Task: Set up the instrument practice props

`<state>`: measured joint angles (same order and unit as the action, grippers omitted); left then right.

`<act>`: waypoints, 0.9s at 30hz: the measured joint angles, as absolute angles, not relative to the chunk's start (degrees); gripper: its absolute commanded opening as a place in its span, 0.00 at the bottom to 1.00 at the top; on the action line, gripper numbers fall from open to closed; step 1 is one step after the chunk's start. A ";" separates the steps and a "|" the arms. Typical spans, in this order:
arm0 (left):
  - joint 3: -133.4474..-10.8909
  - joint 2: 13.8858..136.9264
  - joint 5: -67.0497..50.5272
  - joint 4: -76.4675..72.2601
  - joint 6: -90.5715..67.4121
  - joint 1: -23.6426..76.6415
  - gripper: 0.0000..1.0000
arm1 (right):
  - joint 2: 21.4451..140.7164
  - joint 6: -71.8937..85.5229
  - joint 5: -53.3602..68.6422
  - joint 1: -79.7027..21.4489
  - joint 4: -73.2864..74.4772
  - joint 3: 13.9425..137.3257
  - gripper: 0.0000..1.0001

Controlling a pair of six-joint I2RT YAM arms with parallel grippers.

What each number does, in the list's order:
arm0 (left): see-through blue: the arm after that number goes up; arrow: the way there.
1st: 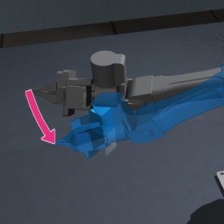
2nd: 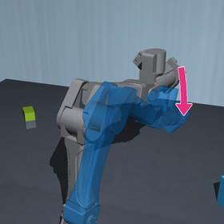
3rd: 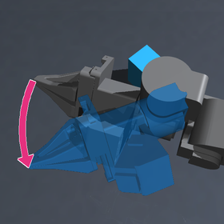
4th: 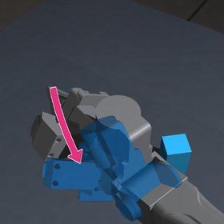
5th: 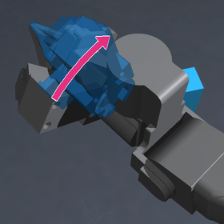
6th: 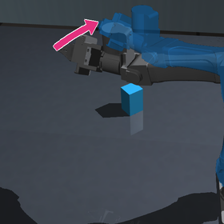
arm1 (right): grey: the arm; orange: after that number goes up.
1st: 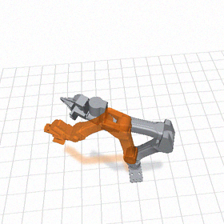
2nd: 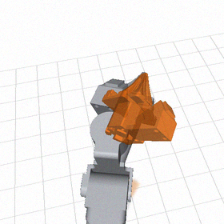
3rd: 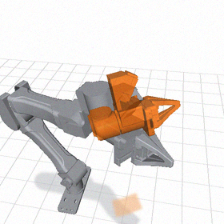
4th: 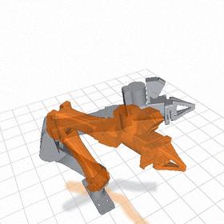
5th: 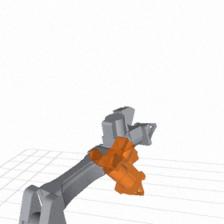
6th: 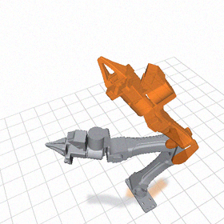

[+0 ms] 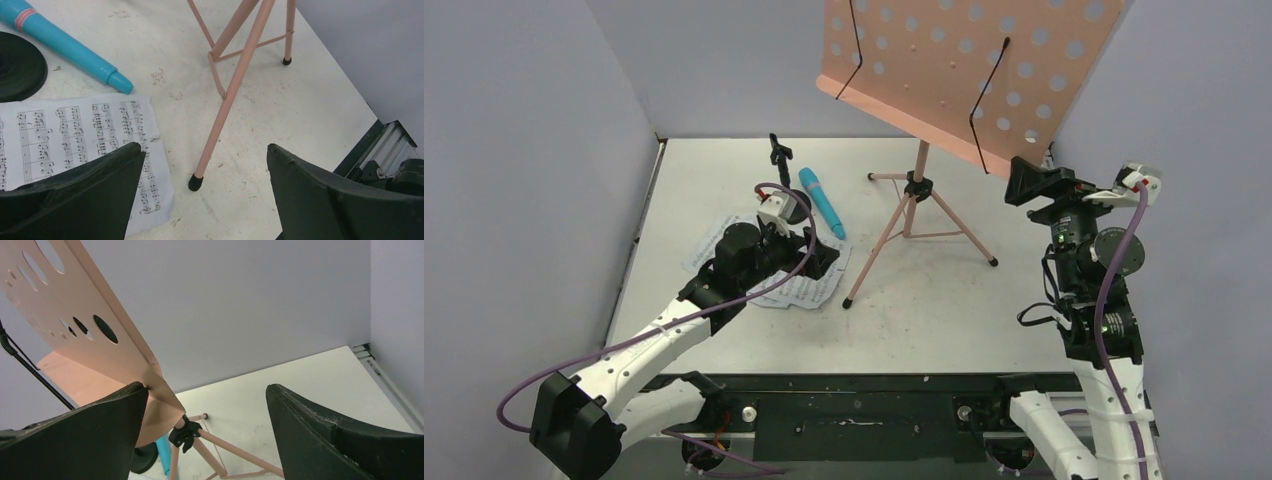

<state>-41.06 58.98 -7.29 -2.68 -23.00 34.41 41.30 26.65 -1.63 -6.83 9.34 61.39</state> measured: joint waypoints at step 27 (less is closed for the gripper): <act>-40.95 65.21 -9.23 -6.46 -27.77 39.13 0.84 | 31.03 21.61 -3.29 -6.76 15.11 60.53 0.90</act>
